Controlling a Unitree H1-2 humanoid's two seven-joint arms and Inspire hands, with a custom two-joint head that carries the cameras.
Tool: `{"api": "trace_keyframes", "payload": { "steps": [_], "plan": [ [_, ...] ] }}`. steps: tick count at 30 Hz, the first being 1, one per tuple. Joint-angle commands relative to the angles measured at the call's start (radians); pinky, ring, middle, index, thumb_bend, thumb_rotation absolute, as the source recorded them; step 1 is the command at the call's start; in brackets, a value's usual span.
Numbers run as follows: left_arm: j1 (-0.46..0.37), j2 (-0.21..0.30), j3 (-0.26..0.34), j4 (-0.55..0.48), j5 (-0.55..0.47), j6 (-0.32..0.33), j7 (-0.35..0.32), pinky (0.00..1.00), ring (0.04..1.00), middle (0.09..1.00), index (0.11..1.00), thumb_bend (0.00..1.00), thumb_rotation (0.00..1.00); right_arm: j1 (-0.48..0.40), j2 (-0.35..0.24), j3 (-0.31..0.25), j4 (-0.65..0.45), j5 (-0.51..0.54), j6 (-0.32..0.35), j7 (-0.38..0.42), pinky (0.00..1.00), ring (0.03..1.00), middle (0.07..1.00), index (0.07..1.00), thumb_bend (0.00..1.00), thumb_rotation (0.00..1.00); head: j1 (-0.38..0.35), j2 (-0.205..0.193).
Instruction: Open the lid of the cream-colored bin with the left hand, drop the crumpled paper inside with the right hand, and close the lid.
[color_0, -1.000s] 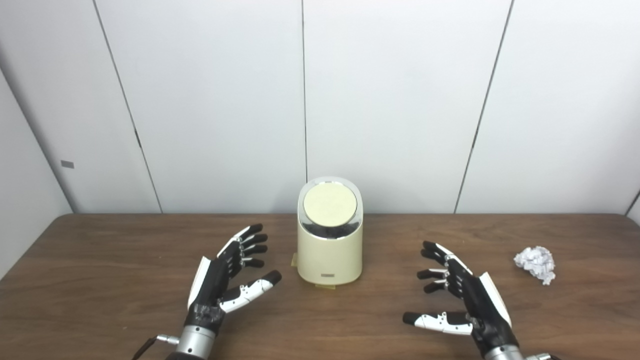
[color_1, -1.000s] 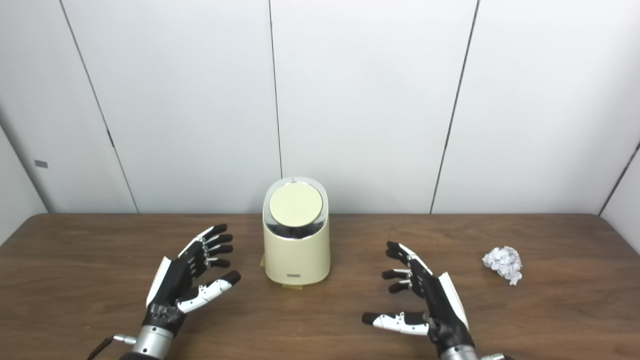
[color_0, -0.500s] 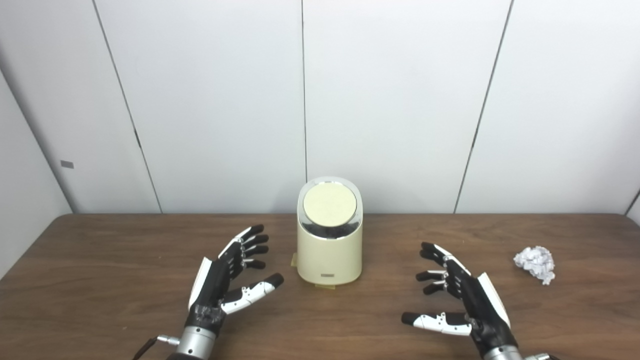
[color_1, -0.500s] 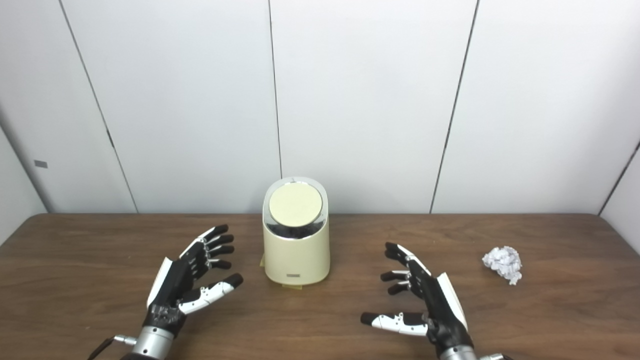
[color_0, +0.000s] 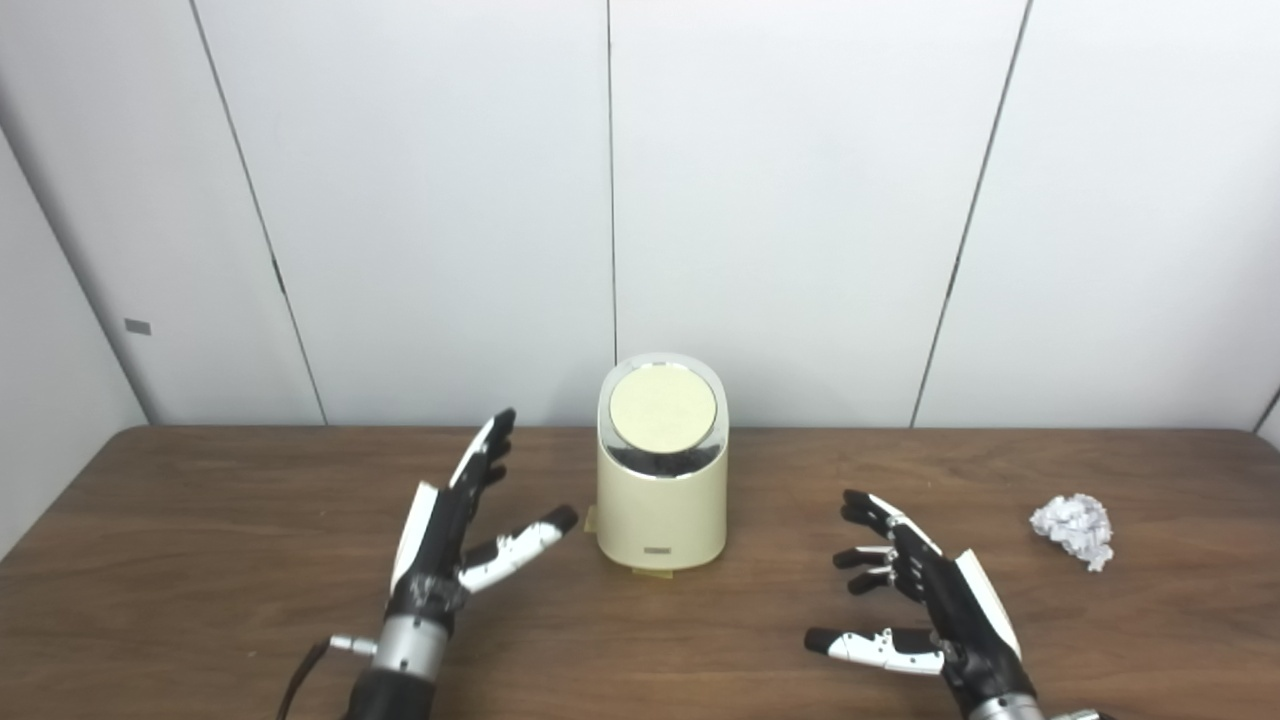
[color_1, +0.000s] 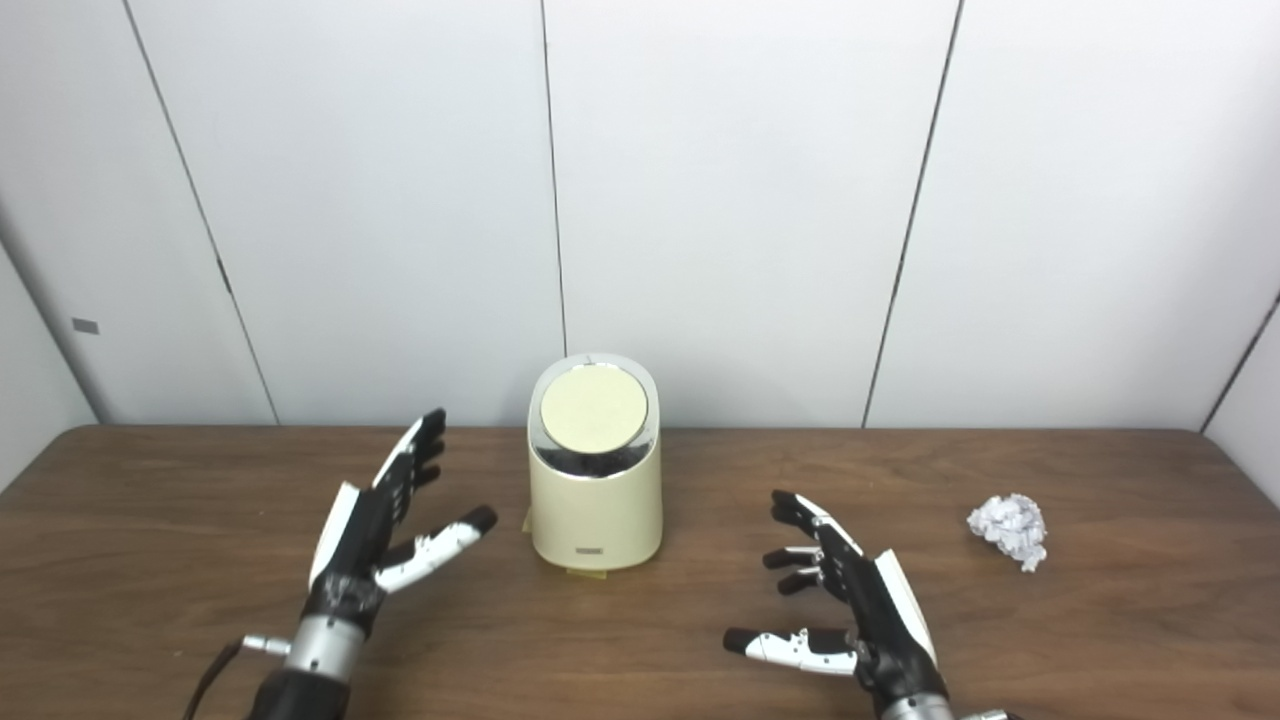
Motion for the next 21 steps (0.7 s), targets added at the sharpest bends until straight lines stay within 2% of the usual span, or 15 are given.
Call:
{"api": "trace_keyframes", "payload": {
  "steps": [1, 10, 12, 15, 21],
  "plan": [
    [-0.081, 0.003, -0.001, -0.044, 0.009, 0.007, 0.005, 0.89, 0.96, 0.979, 1.0, 0.87, 0.44, -0.032, -0.007, -0.003, -0.025, 0.003, -0.042, -0.003, 0.55, 0.666, 0.846, 0.856, 0.82, 0.14, 0.0, 0.001],
    [-0.198, 0.0, -0.027, -0.028, 0.059, 0.101, 0.012, 0.87, 0.971, 0.993, 1.0, 0.94, 0.41, -0.033, -0.003, 0.001, -0.025, 0.002, -0.04, 0.0, 0.56, 0.67, 0.852, 0.861, 0.82, 0.15, -0.004, -0.002],
    [-0.223, -0.002, -0.032, -0.022, 0.067, 0.12, 0.013, 0.91, 0.978, 0.992, 1.0, 0.95, 0.4, -0.033, -0.003, 0.002, -0.024, 0.006, -0.039, 0.003, 0.57, 0.674, 0.854, 0.863, 0.83, 0.16, -0.004, -0.003],
    [-0.264, -0.005, -0.045, -0.008, 0.101, 0.148, 0.024, 0.98, 0.992, 0.987, 1.0, 0.97, 0.42, -0.033, -0.003, 0.004, -0.024, 0.004, -0.037, 0.003, 0.57, 0.675, 0.855, 0.865, 0.82, 0.15, -0.004, -0.003],
    [-0.312, 0.011, -0.079, -0.002, 0.197, 0.21, 0.041, 0.98, 1.0, 0.994, 1.0, 0.98, 0.48, -0.035, 0.003, 0.008, -0.025, 0.001, -0.034, 0.0, 0.57, 0.674, 0.86, 0.865, 0.82, 0.15, -0.01, -0.004]
  ]
}}
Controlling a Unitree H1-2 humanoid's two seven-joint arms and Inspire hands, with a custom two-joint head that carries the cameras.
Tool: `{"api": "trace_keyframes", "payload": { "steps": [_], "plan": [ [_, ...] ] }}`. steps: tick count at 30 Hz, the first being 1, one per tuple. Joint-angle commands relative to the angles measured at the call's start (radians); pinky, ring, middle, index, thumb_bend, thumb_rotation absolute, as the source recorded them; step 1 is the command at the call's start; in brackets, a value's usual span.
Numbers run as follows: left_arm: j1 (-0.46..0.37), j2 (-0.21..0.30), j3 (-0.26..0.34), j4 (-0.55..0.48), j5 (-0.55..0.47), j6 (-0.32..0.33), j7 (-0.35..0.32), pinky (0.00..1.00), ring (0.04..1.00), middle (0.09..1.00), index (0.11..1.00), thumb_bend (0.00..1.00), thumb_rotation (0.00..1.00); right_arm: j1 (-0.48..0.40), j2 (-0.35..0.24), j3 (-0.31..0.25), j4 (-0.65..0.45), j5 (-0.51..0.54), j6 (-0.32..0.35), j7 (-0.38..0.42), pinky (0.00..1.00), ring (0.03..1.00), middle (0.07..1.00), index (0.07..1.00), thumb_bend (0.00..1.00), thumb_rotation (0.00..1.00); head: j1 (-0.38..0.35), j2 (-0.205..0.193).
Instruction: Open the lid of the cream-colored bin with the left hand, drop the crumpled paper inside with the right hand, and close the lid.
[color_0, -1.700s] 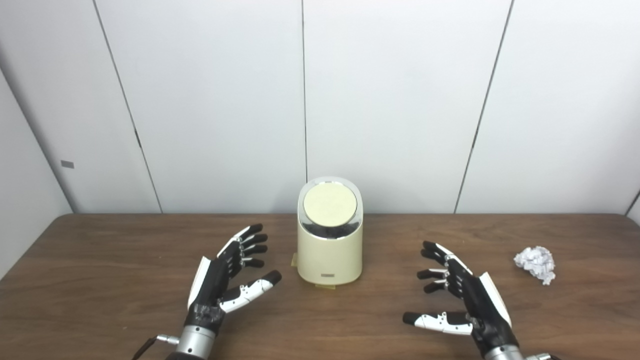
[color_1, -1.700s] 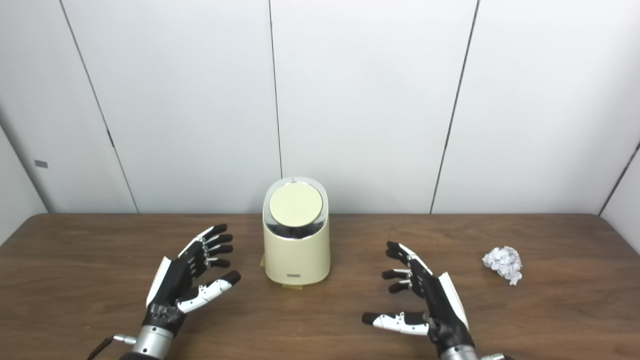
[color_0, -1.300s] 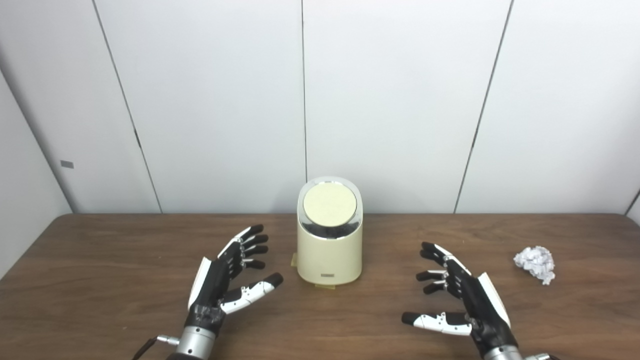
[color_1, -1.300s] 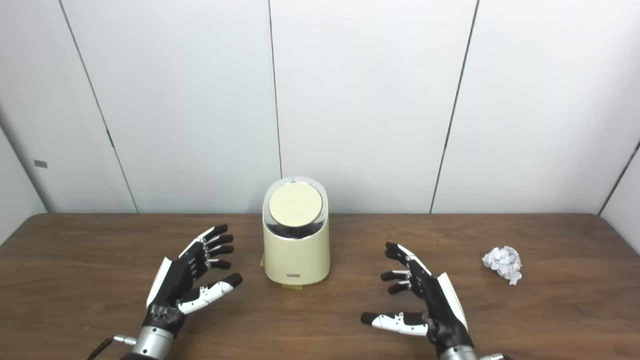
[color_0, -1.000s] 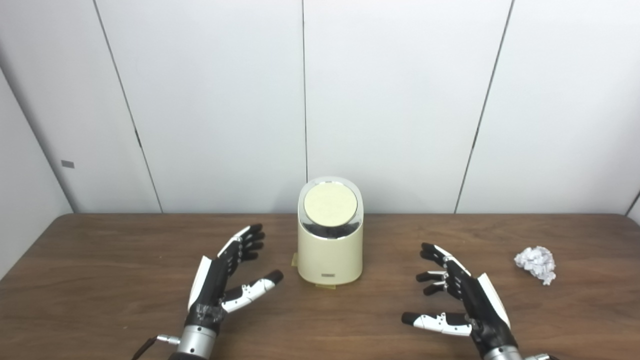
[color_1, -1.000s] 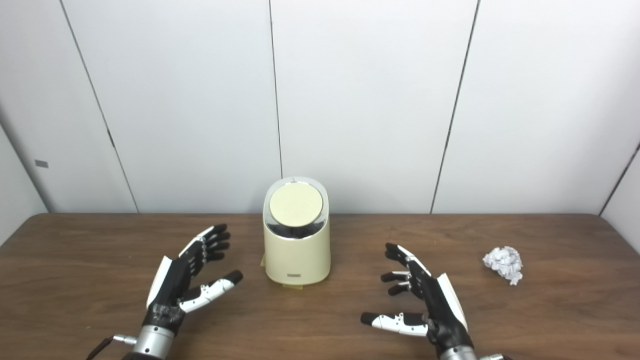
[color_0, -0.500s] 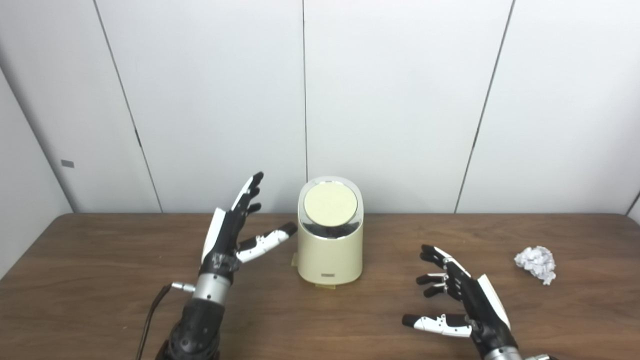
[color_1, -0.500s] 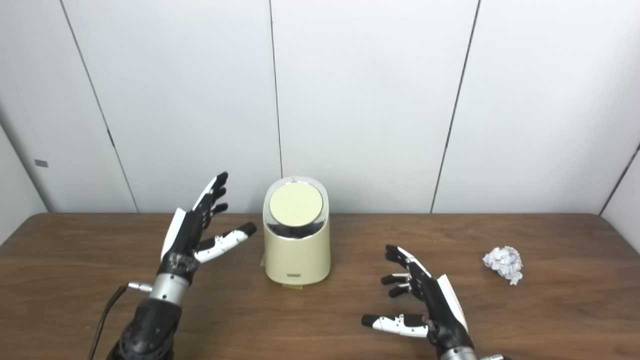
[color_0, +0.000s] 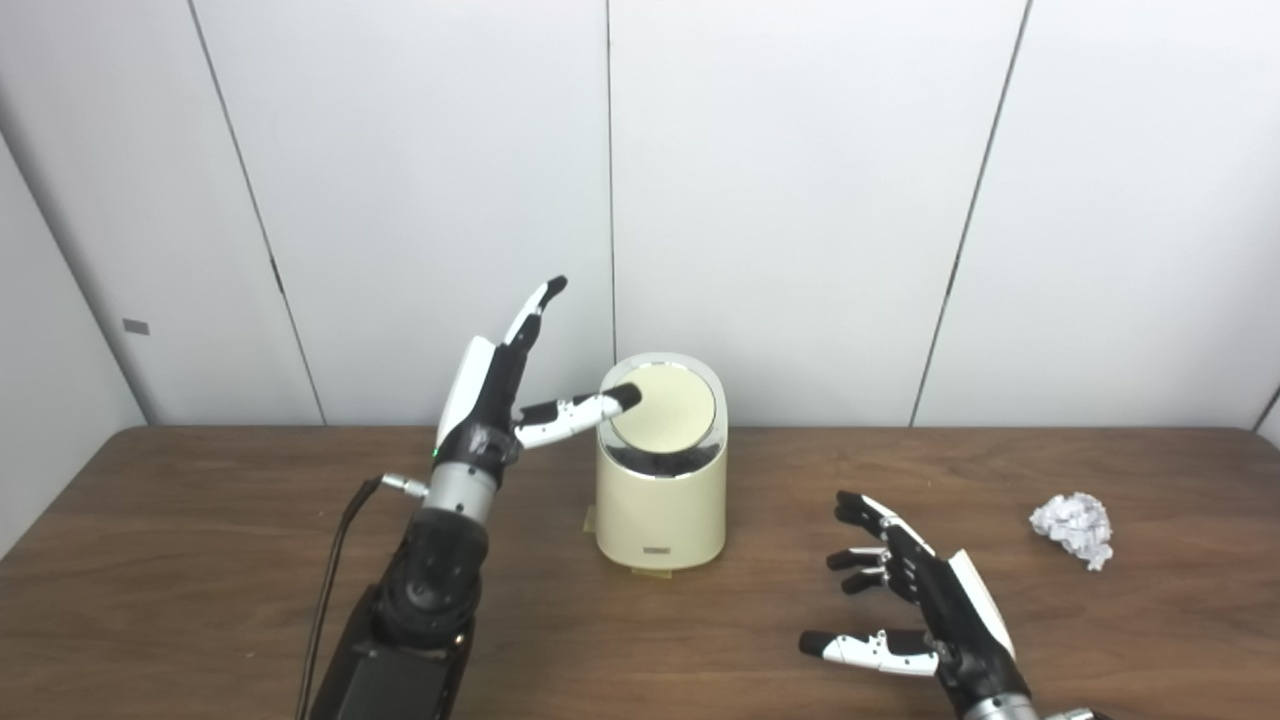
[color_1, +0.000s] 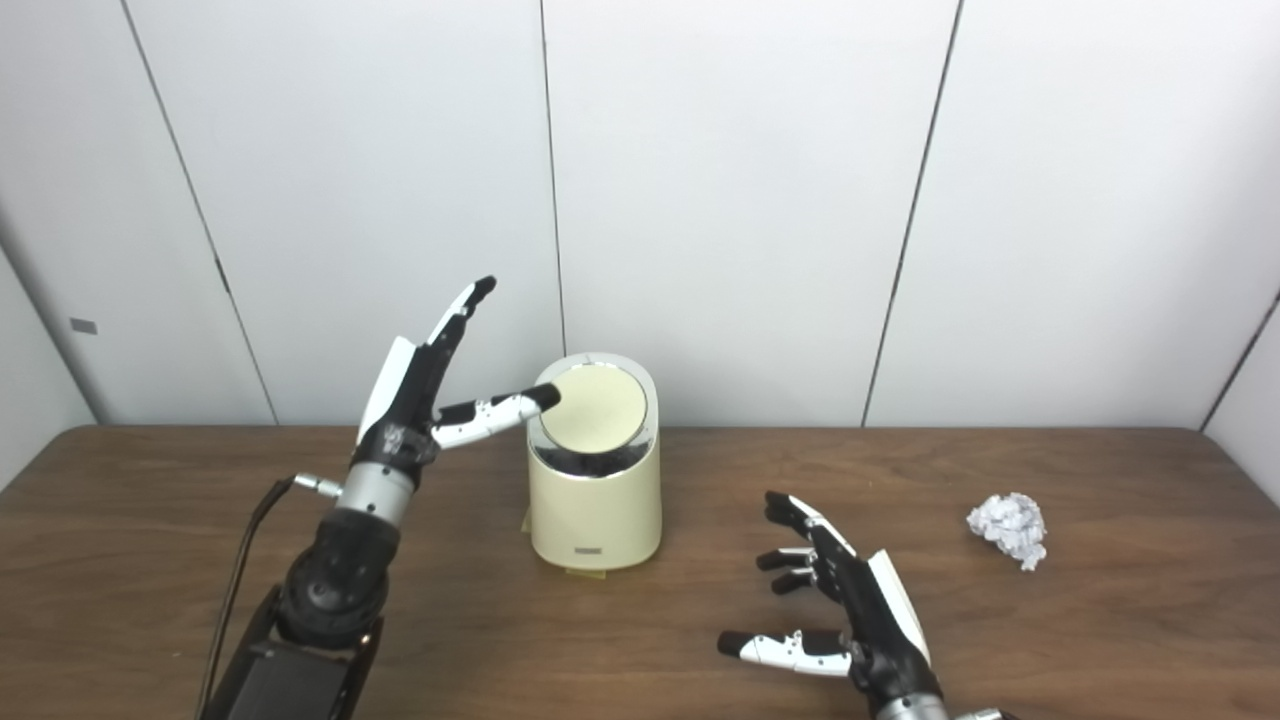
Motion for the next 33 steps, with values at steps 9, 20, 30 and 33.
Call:
{"api": "trace_keyframes", "payload": {
  "steps": [9, 20, 30, 33],
  "plan": [
    [-0.116, 0.031, -0.046, 0.017, 0.115, 0.063, 0.012, 0.8, 0.989, 1.0, 1.0, 0.96, 0.42, -0.042, 0.004, 0.005, -0.018, -0.017, -0.045, -0.012, 0.56, 0.664, 0.856, 0.863, 0.82, 0.18, -0.006, 0.001],
    [-0.163, 0.06, -0.108, 0.091, 0.22, 0.056, 0.035, 0.8, 0.981, 1.0, 1.0, 0.95, 0.35, -0.043, 0.015, 0.006, -0.022, -0.022, -0.046, -0.017, 0.56, 0.66, 0.856, 0.862, 0.81, 0.17, -0.014, 0.006],
    [-0.182, 0.065, -0.163, 0.15, 0.29, 0.04, 0.068, 0.87, 0.996, 1.0, 1.0, 0.96, 0.29, -0.04, 0.024, 0.008, -0.04, -0.034, -0.03, -0.017, 0.57, 0.659, 0.859, 0.861, 0.81, 0.18, -0.022, 0.013],
    [-0.183, 0.072, -0.183, 0.153, 0.321, 0.053, 0.063, 0.88, 0.995, 1.0, 1.0, 0.96, 0.28, -0.038, 0.027, 0.009, -0.049, -0.037, -0.02, -0.015, 0.57, 0.665, 0.861, 0.865, 0.8, 0.17, -0.024, 0.016]
  ]
}}
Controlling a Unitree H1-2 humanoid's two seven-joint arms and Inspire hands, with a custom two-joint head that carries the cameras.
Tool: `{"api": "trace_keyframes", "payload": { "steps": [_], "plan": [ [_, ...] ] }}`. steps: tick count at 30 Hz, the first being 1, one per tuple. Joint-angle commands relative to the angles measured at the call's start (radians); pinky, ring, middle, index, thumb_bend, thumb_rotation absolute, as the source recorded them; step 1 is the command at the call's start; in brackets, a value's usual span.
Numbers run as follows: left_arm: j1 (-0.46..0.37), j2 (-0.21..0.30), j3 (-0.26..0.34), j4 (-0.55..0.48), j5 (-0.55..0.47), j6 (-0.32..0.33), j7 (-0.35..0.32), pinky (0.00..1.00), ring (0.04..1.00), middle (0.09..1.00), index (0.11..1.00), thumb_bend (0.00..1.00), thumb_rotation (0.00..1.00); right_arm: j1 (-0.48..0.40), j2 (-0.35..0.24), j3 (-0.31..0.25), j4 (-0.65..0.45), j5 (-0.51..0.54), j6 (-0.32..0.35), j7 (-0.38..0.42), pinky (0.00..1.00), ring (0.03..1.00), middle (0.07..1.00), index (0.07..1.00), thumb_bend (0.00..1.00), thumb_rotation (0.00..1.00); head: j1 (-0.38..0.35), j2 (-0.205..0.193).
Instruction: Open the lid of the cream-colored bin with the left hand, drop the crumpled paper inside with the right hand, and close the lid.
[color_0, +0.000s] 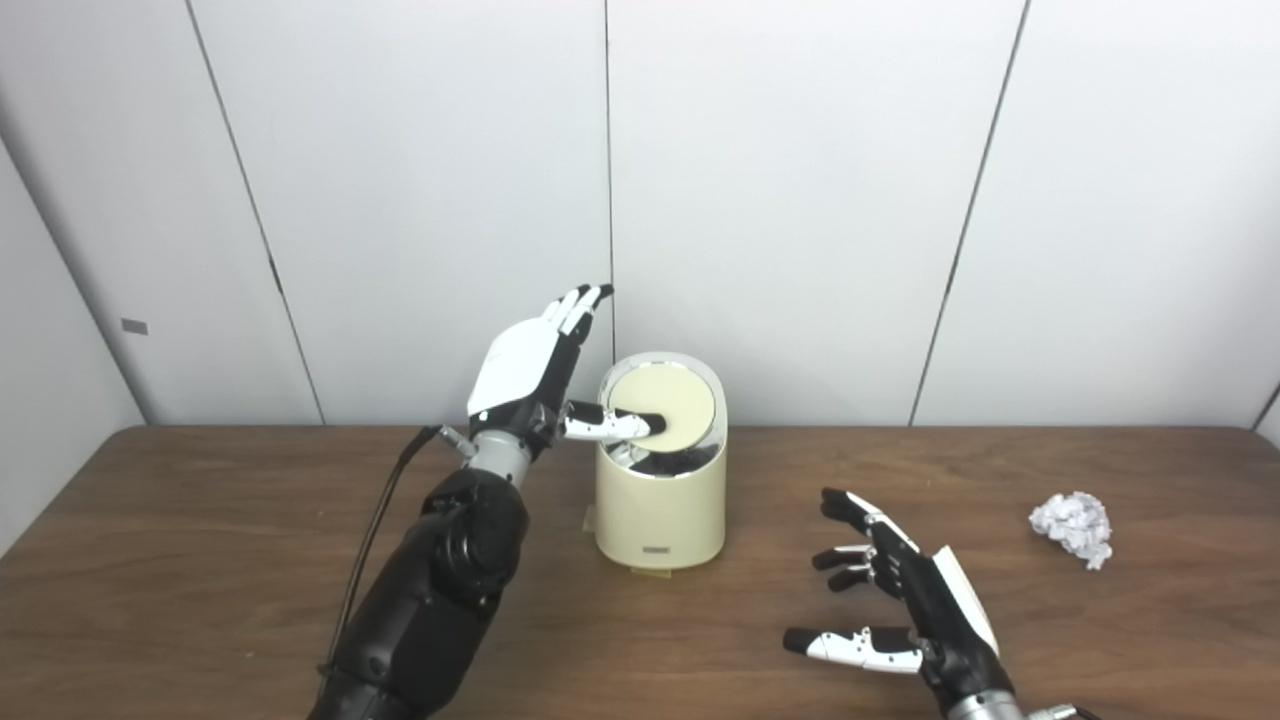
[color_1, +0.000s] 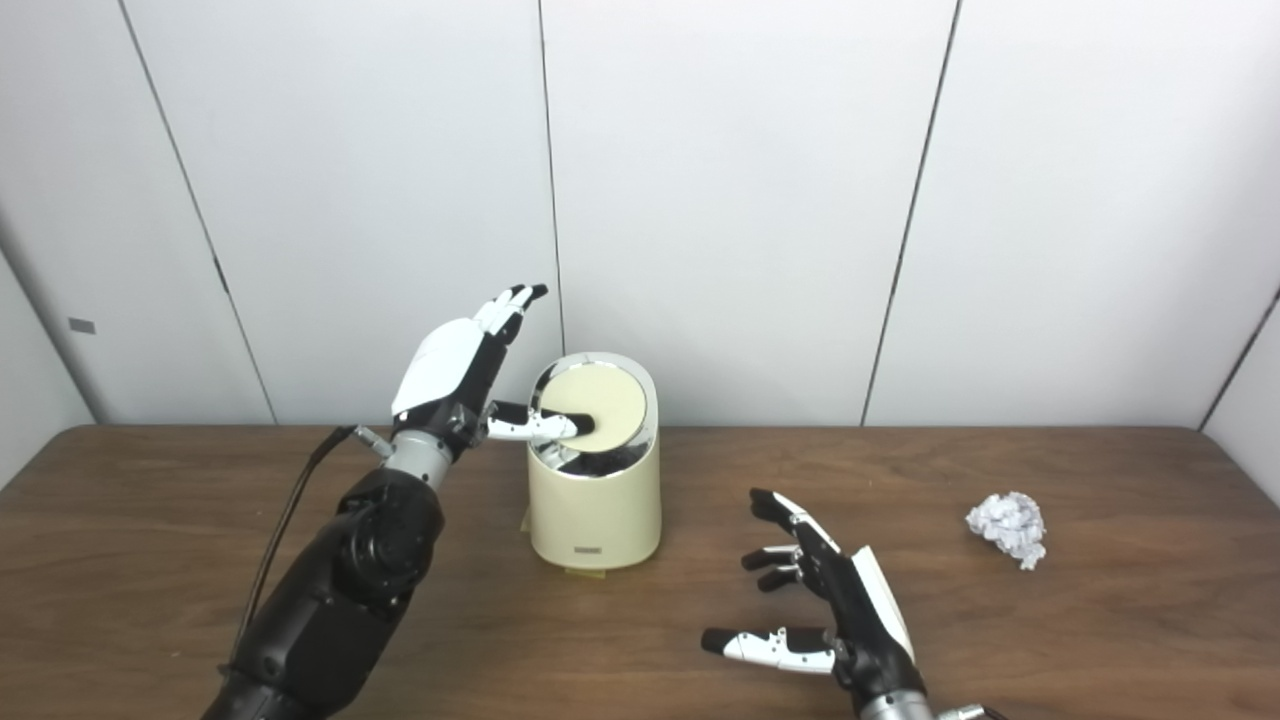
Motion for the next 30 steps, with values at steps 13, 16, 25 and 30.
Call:
{"api": "trace_keyframes", "payload": {
  "steps": [13, 16, 25, 30],
  "plan": [
    [-0.077, 0.034, -0.099, -0.018, 0.194, 0.053, 0.028, 0.91, 1.0, 1.0, 1.0, 0.97, 0.18, -0.035, 0.012, 0.002, -0.05, -0.003, -0.019, -0.006, 0.57, 0.661, 0.852, 0.856, 0.8, 0.16, -0.009, 0.008],
    [-0.085, 0.05, -0.132, -0.02, 0.244, 0.072, 0.006, 0.89, 1.0, 1.0, 1.0, 0.98, 0.14, -0.035, 0.012, 0.003, -0.05, 0.0, -0.018, -0.004, 0.58, 0.664, 0.856, 0.86, 0.8, 0.17, -0.011, 0.011],
    [-0.102, 0.126, -0.227, -0.072, 0.302, 0.113, -0.233, 0.9, 1.0, 1.0, 1.0, 0.99, 0.09, -0.036, 0.016, 0.003, -0.058, 0.003, -0.01, -0.002, 0.59, 0.679, 0.863, 0.867, 0.8, 0.15, -0.014, 0.017],
    [-0.077, 0.114, -0.165, -0.113, 0.235, 0.093, -0.192, 0.88, 1.0, 1.0, 1.0, 0.97, 0.18, -0.034, 0.017, 0.003, -0.061, -0.008, -0.009, -0.007, 0.59, 0.678, 0.86, 0.866, 0.8, 0.15, -0.015, 0.017]
  ]
}}
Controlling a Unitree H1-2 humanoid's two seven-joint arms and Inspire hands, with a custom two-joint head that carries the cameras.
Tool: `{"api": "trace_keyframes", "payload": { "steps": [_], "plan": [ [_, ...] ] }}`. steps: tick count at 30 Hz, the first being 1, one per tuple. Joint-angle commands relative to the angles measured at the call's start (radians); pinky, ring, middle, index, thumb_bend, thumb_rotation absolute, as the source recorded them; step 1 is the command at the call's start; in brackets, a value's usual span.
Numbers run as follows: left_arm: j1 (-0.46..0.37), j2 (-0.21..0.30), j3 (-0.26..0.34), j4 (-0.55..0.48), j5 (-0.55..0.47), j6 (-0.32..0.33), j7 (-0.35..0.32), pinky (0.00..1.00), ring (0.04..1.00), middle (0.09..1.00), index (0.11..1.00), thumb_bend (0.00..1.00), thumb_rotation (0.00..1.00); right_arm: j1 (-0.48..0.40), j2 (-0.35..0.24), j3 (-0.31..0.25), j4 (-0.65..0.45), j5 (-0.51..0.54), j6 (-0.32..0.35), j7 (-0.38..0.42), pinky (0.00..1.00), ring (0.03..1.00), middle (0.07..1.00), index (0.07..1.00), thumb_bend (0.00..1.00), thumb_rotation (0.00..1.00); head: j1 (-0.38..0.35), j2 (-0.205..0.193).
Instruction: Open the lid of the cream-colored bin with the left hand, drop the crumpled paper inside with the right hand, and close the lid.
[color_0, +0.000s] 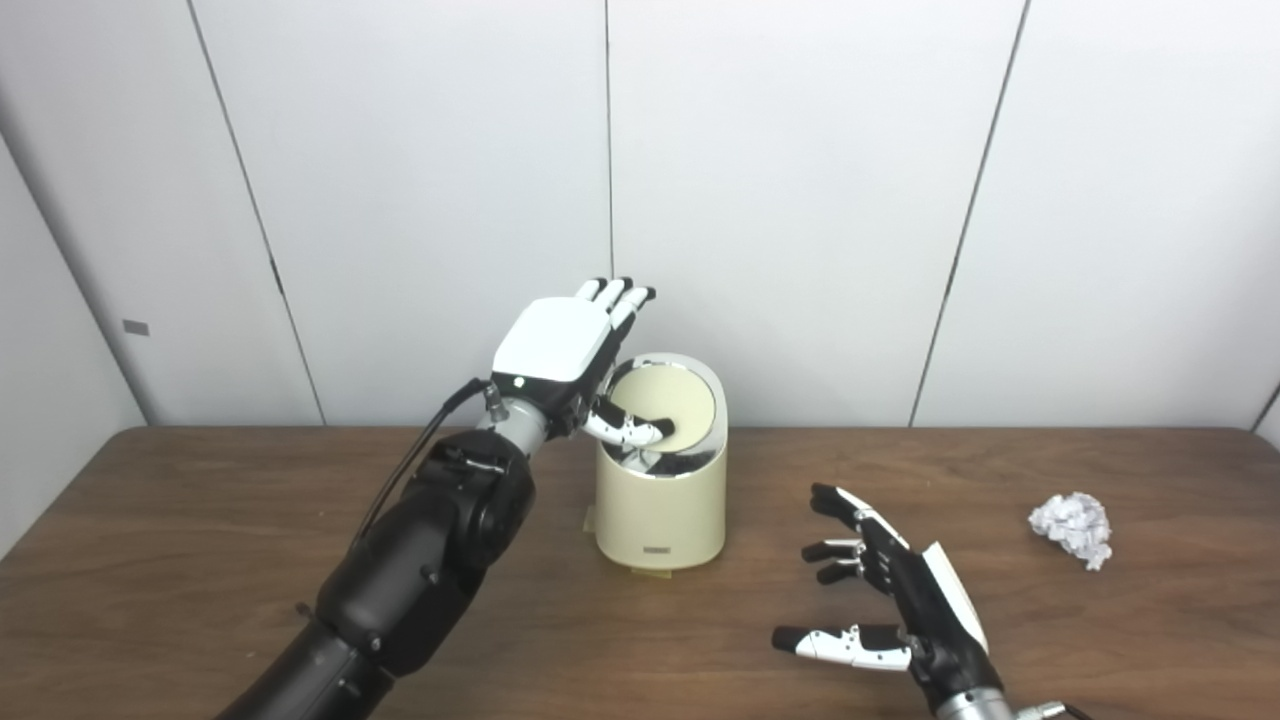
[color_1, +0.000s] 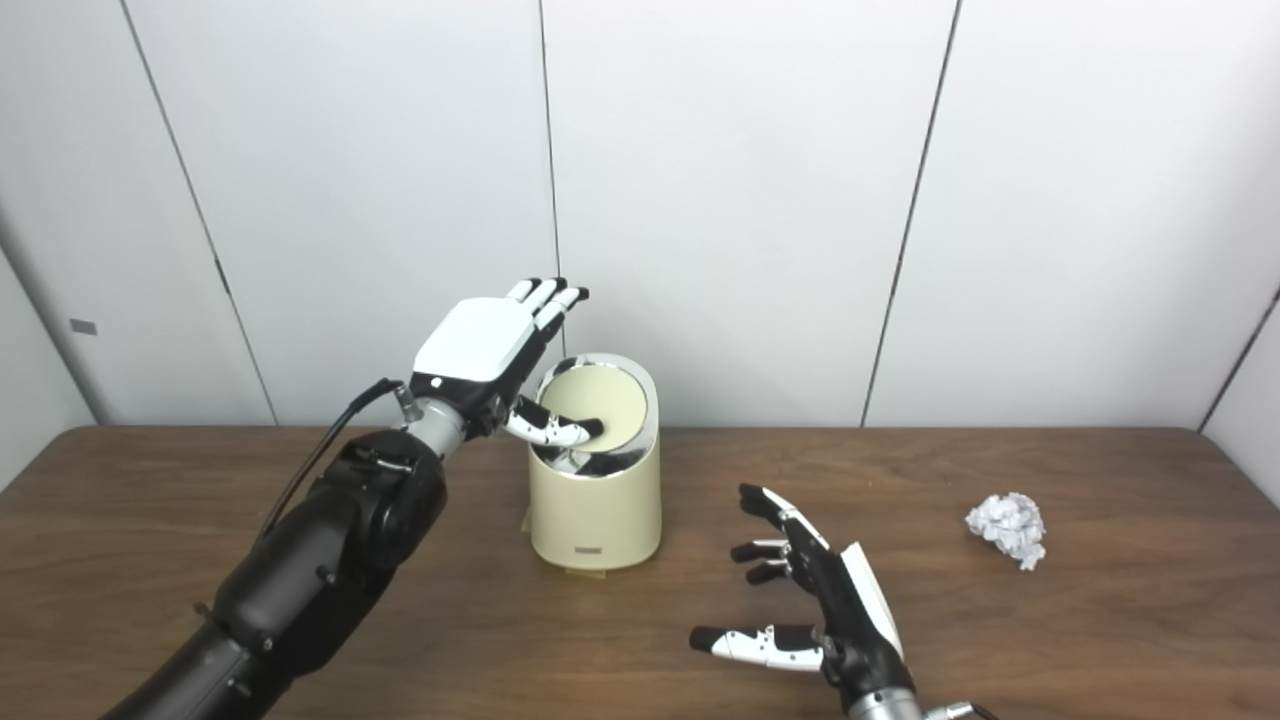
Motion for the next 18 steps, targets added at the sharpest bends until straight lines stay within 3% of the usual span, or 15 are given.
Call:
{"api": "trace_keyframes", "payload": {
  "steps": [1, 4, 7, 16, 18],
  "plan": [
    [0.002, -0.005, 0.04, -0.017, -0.034, -0.008, 0.034, 0.89, 1.0, 1.0, 1.0, 0.95, 0.22, -0.034, 0.001, -0.003, -0.037, 0.001, -0.015, -0.008, 0.59, 0.678, 0.86, 0.866, 0.8, 0.15, 0.001, 0.0],
    [0.023, -0.049, 0.136, -0.043, -0.124, -0.046, 0.124, 0.83, 0.969, 0.981, 0.987, 0.91, 0.31, -0.035, -0.001, -0.002, -0.034, -0.002, -0.018, -0.007, 0.57, 0.666, 0.857, 0.865, 0.79, 0.15, 0.002, -0.002],
    [0.031, -0.071, 0.19, -0.051, -0.167, -0.093, 0.197, 0.74, 0.934, 0.971, 0.995, 0.89, 0.32, -0.037, 0.0, -0.001, -0.031, -0.004, -0.014, -0.006, 0.58, 0.666, 0.858, 0.865, 0.79, 0.17, 0.005, -0.004],
    [0.046, -0.092, 0.278, -0.043, -0.249, -0.156, 0.292, 0.73, 0.928, 0.98, 1.0, 0.84, 0.32, -0.034, 0.0, 0.003, -0.03, -0.003, -0.013, -0.004, 0.59, 0.681, 0.865, 0.87, 0.78, 0.19, 0.008, -0.008],
    [0.066, -0.106, 0.316, -0.058, -0.31, -0.163, 0.293, 0.75, 0.932, 0.982, 0.999, 0.84, 0.31, -0.035, 0.0, 0.002, -0.028, -0.001, -0.016, -0.005, 0.59, 0.679, 0.864, 0.869, 0.78, 0.19, 0.007, -0.007]
  ]
}}
